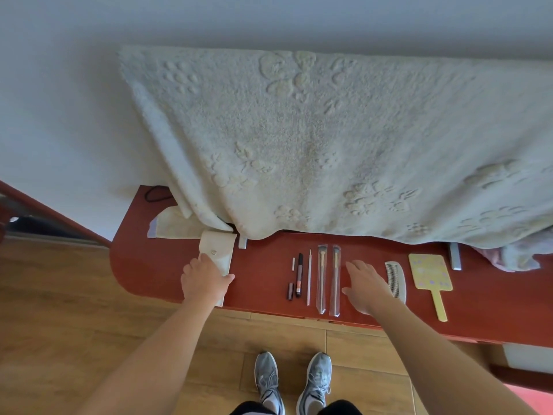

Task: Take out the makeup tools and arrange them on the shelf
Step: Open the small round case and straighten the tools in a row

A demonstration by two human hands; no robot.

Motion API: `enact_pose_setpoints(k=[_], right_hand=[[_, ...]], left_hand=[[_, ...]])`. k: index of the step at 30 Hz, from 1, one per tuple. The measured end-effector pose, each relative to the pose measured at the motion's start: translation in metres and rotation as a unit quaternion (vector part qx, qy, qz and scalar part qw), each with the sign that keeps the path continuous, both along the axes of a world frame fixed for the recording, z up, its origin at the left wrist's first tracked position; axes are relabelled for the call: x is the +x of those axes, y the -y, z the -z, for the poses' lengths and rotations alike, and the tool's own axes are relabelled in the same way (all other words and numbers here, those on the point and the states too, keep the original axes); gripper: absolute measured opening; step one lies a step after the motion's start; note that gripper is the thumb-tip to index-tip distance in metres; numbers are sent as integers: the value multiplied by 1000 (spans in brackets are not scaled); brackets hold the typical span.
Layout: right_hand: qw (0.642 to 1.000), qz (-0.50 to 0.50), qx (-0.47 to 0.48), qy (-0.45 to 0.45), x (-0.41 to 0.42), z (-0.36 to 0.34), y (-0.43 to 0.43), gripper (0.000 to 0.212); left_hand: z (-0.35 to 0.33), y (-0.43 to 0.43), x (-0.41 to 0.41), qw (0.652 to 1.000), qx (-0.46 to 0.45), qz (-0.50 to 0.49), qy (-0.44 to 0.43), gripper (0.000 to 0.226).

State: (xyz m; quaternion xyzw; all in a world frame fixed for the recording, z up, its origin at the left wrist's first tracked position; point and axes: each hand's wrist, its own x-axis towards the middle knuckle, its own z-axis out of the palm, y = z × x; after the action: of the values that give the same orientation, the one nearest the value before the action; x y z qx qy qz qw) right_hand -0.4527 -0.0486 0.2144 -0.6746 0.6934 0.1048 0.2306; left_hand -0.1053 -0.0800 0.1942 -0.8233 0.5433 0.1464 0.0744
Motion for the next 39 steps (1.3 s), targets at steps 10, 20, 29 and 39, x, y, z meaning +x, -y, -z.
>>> enact_pose_setpoints(k=[10,20,29,39], right_hand=[[1000,2,-1,-16,-2,15,-1,74],[1000,0,-9,-22,-2,19,0,73],[1000,0,-12,-20,-3,20,0,73],[1000,-2,-13,-10,-5,20,0,73]], left_hand=[[12,0,4,1000,-16,-12,-16,77],[10,2,2,996,-22,-58,-71,72],[-1,-8,-13,991,-64,-67,-102,74],[-14,-28,-49,984,-79,-68,-146,76]])
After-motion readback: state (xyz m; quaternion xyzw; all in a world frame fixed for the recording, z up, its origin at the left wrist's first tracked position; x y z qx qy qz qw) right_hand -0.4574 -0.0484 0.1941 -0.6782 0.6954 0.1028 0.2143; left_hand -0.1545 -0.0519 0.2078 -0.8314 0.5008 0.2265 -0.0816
